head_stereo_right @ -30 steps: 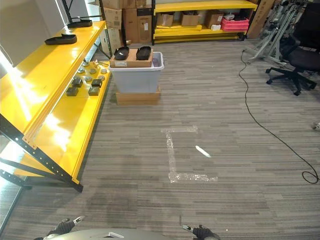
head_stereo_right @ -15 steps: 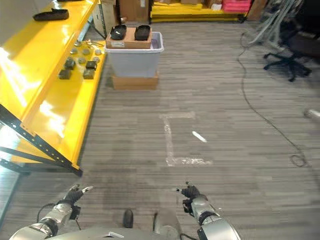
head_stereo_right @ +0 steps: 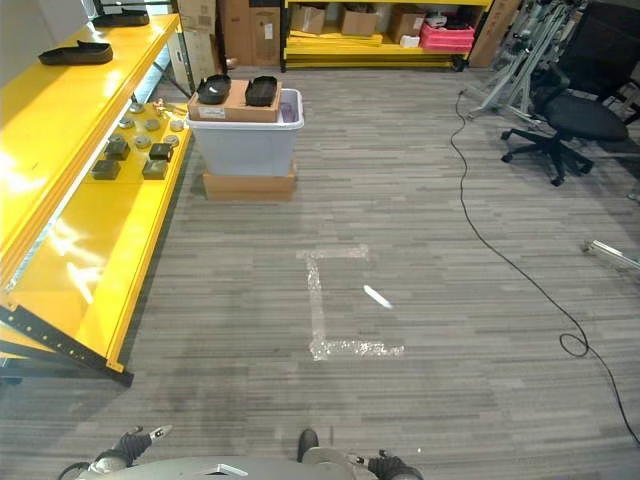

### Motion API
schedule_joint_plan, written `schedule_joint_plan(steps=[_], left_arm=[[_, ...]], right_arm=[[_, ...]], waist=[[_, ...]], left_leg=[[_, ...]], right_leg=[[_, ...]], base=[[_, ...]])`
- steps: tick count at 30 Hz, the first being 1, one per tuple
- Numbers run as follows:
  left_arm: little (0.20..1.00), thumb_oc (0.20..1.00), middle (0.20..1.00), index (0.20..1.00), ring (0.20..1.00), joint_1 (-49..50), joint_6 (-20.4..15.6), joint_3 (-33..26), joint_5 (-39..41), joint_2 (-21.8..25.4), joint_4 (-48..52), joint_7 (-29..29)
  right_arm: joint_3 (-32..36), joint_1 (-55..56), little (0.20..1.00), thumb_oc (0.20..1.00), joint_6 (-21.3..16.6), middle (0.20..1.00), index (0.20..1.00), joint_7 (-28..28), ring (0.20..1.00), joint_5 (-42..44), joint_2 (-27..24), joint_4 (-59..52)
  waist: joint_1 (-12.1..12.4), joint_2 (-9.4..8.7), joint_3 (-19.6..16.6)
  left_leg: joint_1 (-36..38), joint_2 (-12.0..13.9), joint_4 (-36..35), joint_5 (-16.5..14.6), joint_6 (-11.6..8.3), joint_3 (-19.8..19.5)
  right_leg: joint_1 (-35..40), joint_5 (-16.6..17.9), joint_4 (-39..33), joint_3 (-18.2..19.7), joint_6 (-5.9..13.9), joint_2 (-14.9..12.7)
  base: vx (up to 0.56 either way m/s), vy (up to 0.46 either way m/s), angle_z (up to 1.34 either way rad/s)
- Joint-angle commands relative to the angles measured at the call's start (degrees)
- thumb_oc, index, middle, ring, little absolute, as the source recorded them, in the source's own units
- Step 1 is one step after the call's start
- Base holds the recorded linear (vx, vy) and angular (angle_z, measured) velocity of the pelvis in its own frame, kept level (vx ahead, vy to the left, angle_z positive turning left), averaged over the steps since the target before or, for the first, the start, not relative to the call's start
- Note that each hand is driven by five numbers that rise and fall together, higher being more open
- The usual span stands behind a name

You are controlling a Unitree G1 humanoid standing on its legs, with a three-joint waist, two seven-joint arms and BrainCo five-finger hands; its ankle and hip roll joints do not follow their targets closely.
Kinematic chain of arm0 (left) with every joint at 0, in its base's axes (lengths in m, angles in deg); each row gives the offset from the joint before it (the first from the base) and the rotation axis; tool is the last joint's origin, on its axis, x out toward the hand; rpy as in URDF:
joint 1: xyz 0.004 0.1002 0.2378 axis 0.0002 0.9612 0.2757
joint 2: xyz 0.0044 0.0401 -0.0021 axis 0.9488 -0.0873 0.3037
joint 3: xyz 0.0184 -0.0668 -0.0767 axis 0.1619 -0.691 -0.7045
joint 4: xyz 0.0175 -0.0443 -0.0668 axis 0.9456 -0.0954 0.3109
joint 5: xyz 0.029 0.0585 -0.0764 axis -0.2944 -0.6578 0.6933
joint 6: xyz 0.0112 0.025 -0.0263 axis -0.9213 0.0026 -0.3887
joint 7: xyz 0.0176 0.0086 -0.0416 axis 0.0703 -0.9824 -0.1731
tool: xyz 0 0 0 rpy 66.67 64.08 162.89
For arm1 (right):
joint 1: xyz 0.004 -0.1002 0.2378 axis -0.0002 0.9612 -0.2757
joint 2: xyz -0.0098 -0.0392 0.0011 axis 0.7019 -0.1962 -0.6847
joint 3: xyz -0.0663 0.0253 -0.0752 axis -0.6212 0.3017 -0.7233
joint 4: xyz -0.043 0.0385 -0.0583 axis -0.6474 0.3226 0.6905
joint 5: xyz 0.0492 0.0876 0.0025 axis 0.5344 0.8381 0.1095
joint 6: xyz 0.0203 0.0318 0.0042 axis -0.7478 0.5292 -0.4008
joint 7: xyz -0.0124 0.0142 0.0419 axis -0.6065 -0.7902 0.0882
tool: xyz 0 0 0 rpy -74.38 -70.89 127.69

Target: Move parts from the plastic box to the shelf.

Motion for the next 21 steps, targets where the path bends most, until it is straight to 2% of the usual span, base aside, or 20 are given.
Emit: schedule_joint_plan(steps=[1, 3, 4, 5, 6, 7, 9, 11, 12, 13, 14, 16, 17, 19, 21], left_arm=[[1.000, 1.000, 1.000, 1.000, 1.000, -4.93, -0.22, -0.24, 0.67, -0.28, -0.93, 0.87], [1.000, 1.000, 1.000, 1.000, 1.000, -4.71, -0.13, -0.12, 0.37, -0.25, -0.89, 0.90], [1.000, 1.000, 1.000, 1.000, 1.000, -4.18, -0.17, -0.08, -0.18, -0.17, -1.30, 0.93], [1.000, 1.000, 1.000, 1.000, 1.000, -4.15, -0.17, -0.06, -0.19, -0.19, -1.30, 0.93], [1.000, 1.000, 1.000, 1.000, 1.000, -3.71, -0.18, 0.60, -0.61, -0.29, -1.08, 1.02], [1.000, 1.000, 1.000, 1.000, 1.000, -3.59, -0.22, 0.71, -0.73, -0.19, -1.21, 1.05], [1.000, 1.000, 1.000, 1.000, 1.000, -3.29, -0.22, 0.50, -0.79, 0.18, -1.09, 1.22], [1.000, 1.000, 1.000, 1.000, 1.000, -2.99, -0.18, 1.00, -2.10, 0.52, -1.08, 1.42], [1.000, 1.000, 1.000, 1.000, 1.000, -3.09, -0.10, 1.90, -3.37, 0.92, -0.53, 1.50], [1.000, 1.000, 1.000, 1.000, 1.000, -3.09, -0.10, 1.90, -3.37, 0.94, -0.52, 1.50], [1.000, 1.000, 1.000, 1.000, 1.000, -3.30, 0.23, 2.01, -4.20, 1.79, -0.67, 1.66], [1.000, 1.000, 1.000, 1.000, 1.000, -3.65, 0.57, 2.02, -4.41, 2.47, -0.64, 1.30], [1.000, 1.000, 1.000, 1.000, 1.000, -3.94, 0.95, 1.99, -4.72, 2.86, -0.90, 1.21], [1.000, 1.000, 1.000, 1.000, 1.000, -4.62, 1.32, 2.34, -5.13, 3.34, -1.60, 0.82], [1.000, 1.000, 1.000, 1.000, 1.000, -5.36, 1.70, 2.58, -5.66, 3.58, -2.44, 0.59]], right_arm=[[-1.35, -5.27, 1.000, 1.000, -0.38, 1.000, 1.000, 0.09, 1.000, -2.64, -4.49, 0.52], [-1.45, -5.51, 1.000, 1.000, -0.42, 1.000, 1.000, 0.20, 1.000, -2.82, -4.86, 0.26], [-1.20, -6.20, 1.000, 1.000, -0.72, 1.000, 1.000, 0.10, 1.000, -2.48, -5.86, -1.12], [-1.20, -6.15, 1.000, 1.000, -0.70, 1.000, 1.000, 0.10, 1.000, -2.48, -5.88, -1.14], [-1.26, -6.81, 1.000, 1.000, -1.18, 1.000, 1.000, -0.11, 1.000, -1.86, -6.31, -2.14], [-1.32, -7.35, 1.000, 1.000, -1.39, 1.000, 1.000, -0.16, 1.000, -1.73, -6.36, -2.30], [-1.97, -8.47, 1.000, 1.000, -1.46, 1.000, 1.000, 0.01, 1.000, -2.12, -6.14, -2.00], [-2.08, -8.31, 1.000, 1.000, -1.28, 1.000, 1.000, 0.24, 1.000, -2.32, -4.89, -1.80], [-2.42, -8.35, 1.000, 1.000, -1.34, 1.000, 1.000, 0.16, 1.000, -2.59, -3.76, -1.70], [-2.41, -8.35, 1.000, 1.000, -1.35, 1.000, 1.000, 0.15, 1.000, -2.59, -3.74, -1.70], [-2.11, -8.19, 1.000, 1.000, -1.32, 1.000, 1.000, 0.44, 1.000, -2.46, -2.26, -2.11], [-2.14, -8.35, 1.000, 1.000, -1.08, 1.000, 1.000, 0.37, 1.000, -2.64, -1.33, -2.68], [-2.32, -8.59, 1.000, 1.000, -0.62, 1.000, 1.000, 0.04, 1.000, -3.64, -0.92, -2.08], [-2.89, -9.43, 1.000, 1.000, -0.17, 1.000, 1.000, -0.93, 1.000, -5.22, -0.17, -1.40], [-3.25, -9.25, 1.000, 1.000, 0.41, 1.000, 1.000, -0.51, 1.000, -5.60, 0.58, -0.68]], waist=[[-0.20, 0.23, 4.85], [0.43, -0.06, 5.12], [0.95, 0.50, 4.43], [1.10, 0.41, 4.64], [2.16, 0.86, 4.51], [2.64, 1.00, 4.34], [4.15, 1.12, 3.78], [4.51, 0.31, 2.64], [5.12, -0.60, 2.14], [5.17, -0.66, 2.13], [4.93, -0.82, 2.32], [3.17, 0.27, 4.28], [2.48, 1.03, 5.21], [2.22, 2.06, 5.87], [2.05, 1.82, 5.66]], left_leg=[[-3.08, 1.42, -1.11, 3.41, -0.71, -2.78], [-3.50, 0.91, -3.15, 2.36, -0.60, -1.91], [-5.73, 0.04, -11.07, 4.75, -0.49, -0.68], [-5.10, 0.01, -11.65, 4.94, -0.48, -0.50], [-7.55, -1.47, -16.69, 7.64, -0.14, -0.77], [-8.46, -1.93, -19.28, 8.67, -0.14, -0.40], [-9.09, -2.13, -19.80, 10.70, -0.20, -0.73], [-8.15, -1.95, -18.69, 10.75, 0.66, -0.76], [-7.79, -2.36, -16.74, 9.25, 1.90, -1.10], [-7.82, -2.39, -16.66, 9.20, 1.92, -1.03], [-5.53, -2.84, -15.63, 6.89, 3.72, -0.99], [-3.20, -2.59, -15.67, 6.54, 4.72, -1.37], [-2.04, -2.26, -16.08, 6.45, 5.17, -1.64], [0.02, -1.56, -17.73, 5.84, 5.44, -1.89], [1.68, -1.43, -18.95, 5.04, 5.13, -1.76]], right_leg=[[1.56, -4.77, 2.67, -0.41, 4.07, -2.16], [2.95, -4.94, 1.82, -0.09, 4.38, -2.15], [4.18, -5.03, 0.35, 0.03, 4.89, -1.15], [4.51, -5.07, 0.25, 0.18, 4.91, -1.23], [6.03, -5.90, -0.63, 1.17, 4.96, 0.08], [6.84, -6.56, -1.15, 1.91, 4.94, 0.70], [8.91, -8.77, -0.63, 2.93, 4.67, 1.78], [9.99, -10.43, 0.85, 2.59, 4.94, 1.34], [9.08, -11.47, 7.21, 2.73, 6.11, 0.83], [8.99, -11.59, 7.39, 2.78, 6.14, 0.77], [4.76, -7.94, 18.46, 2.97, 9.32, -0.45], [-1.64, -1.84, 29.95, 4.15, 11.39, -1.01], [-3.67, -0.85, 34.22, 4.23, 11.41, -0.83], [-6.99, -1.28, 35.32, 1.54, 10.46, -3.21], [-7.18, -2.75, 26.85, -2.00, 9.40, -4.96]], base=[[0.16, -0.070, -0.05], [0.23, -0.021, 0.02], [0.29, -0.004, -0.02], [0.38, 0.025, 0.00], [0.26, 0.023, -0.24], [0.44, 0.062, -0.51], [0.38, 0.095, -0.79], [0.34, 0.150, -0.38], [0.28, 0.149, -0.20], [0.36, 0.281, 0.03], [0.20, 0.239, 0.19], [0.15, 0.277, -0.06], [0.12, 0.225, -0.04], [0.21, 0.164, 0.27], [0.33, 0.030, 0.08]])
